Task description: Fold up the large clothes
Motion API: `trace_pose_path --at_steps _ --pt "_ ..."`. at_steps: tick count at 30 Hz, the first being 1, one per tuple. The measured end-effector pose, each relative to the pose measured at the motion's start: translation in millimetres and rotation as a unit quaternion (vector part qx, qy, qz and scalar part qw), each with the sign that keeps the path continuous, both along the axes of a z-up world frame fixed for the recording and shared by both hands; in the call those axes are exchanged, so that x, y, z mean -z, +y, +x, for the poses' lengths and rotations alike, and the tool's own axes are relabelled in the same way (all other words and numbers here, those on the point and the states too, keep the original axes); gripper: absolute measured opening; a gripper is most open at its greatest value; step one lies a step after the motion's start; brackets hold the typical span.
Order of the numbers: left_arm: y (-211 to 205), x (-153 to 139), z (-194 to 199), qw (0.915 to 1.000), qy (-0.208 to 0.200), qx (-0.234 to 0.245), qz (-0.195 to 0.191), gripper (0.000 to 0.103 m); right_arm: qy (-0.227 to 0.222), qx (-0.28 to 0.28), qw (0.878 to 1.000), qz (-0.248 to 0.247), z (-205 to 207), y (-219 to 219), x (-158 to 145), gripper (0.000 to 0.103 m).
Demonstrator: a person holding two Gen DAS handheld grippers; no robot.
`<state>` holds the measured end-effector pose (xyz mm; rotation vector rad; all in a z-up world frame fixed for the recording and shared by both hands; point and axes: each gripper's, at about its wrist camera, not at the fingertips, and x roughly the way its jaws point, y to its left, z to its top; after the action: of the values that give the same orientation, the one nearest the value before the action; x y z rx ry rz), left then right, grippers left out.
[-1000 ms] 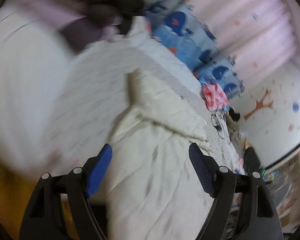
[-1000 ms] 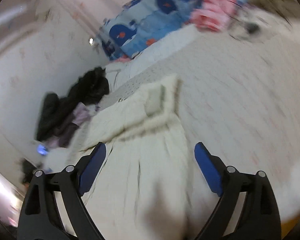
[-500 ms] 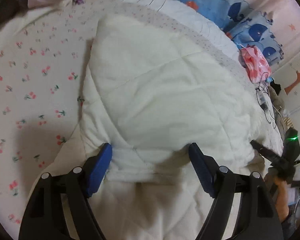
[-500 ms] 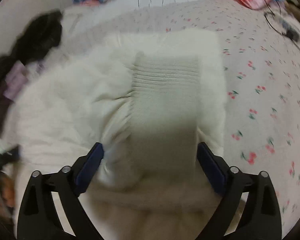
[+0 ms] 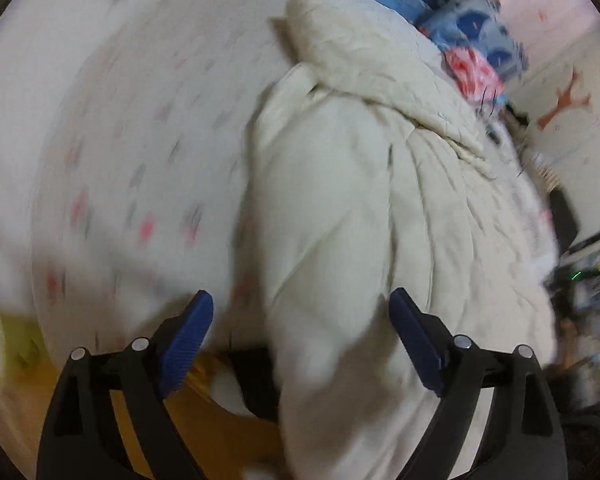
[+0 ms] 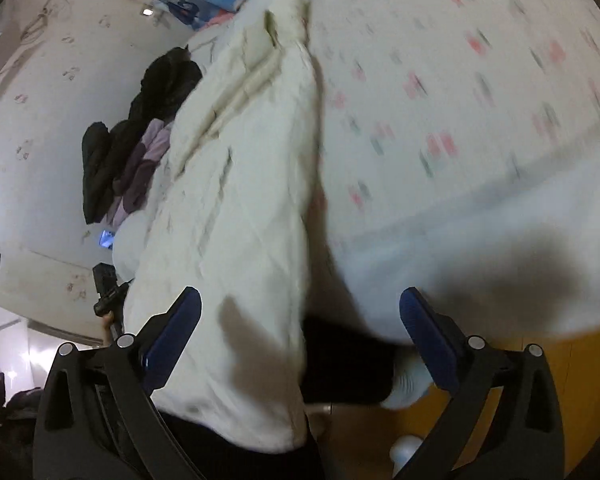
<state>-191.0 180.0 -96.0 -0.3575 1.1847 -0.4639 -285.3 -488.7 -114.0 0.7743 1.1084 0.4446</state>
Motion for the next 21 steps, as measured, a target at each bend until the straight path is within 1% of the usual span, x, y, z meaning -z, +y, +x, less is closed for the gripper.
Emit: trace_pose_path --at_steps 1,2,4,5,6,7,8,9,10,11,14,17,18,19,20,21 --pt "8 8 -9 0.9992 0.015 -0.011 -0.035 0.088 0.000 -0.007 1.000 0.018 -5 2 2 0.096" --pt "14 13 -14 0.9981 0.024 -0.015 -0.055 0.088 0.003 -0.018 0.998 0.053 -6 6 10 0.096" --pt "20 21 -28 0.9958 0.031 -0.013 -0.085 0.088 0.007 -0.031 0.996 0.083 -5 12 18 0.096" --pt "19 21 -34 0.9962 0.028 -0.014 -0.081 0.088 0.009 -0.040 0.995 0.091 -2 18 23 0.096" --pt "15 18 -35 0.9975 0.020 -0.018 -0.065 0.088 0.014 -0.046 0.995 0.092 1 23 28 0.096" --pt "9 9 -41 0.9994 0.001 -0.018 -0.029 0.088 0.018 -0.050 0.994 0.094 -1 22 31 0.096" --pt "1 4 -43 0.9998 -0.010 -0.014 -0.010 0.088 0.021 -0.056 0.993 0.102 -1 24 34 0.096" --pt "-6 -2 -44 0.9997 -0.022 -0.008 0.012 0.088 0.021 -0.060 0.992 0.110 -1 27 36 0.096" --pt "-13 -9 -47 0.9983 -0.037 -0.003 0.046 0.088 0.020 -0.063 0.991 0.117 0 33 39 0.096" --pt "-18 -13 -49 0.9966 -0.047 0.000 0.067 0.088 0.019 -0.067 0.990 0.126 0 36 41 0.096" --pt "-27 -23 -59 0.9905 -0.074 0.004 0.115 0.088 0.017 -0.070 0.988 0.137 1 42 42 0.096" --pt "-29 -26 -67 0.9861 -0.089 0.004 0.140 0.088 0.020 -0.074 0.987 0.140 -2 41 44 0.096" --pt "-30 -27 -69 0.9860 -0.091 0.009 0.140 0.088 0.021 -0.074 0.987 0.140 -2 41 43 0.096" --pt "-30 -27 -70 0.9891 -0.086 0.021 0.118 0.088 0.023 -0.074 0.987 0.140 -3 40 43 0.096" --pt "-25 -29 -71 0.9929 -0.080 0.032 0.082 0.088 0.021 -0.076 0.987 0.143 -3 40 41 0.096" --pt "-14 -29 -71 0.9966 -0.069 0.046 0.004 0.088 0.019 -0.077 0.986 0.146 -3 38 40 0.096"
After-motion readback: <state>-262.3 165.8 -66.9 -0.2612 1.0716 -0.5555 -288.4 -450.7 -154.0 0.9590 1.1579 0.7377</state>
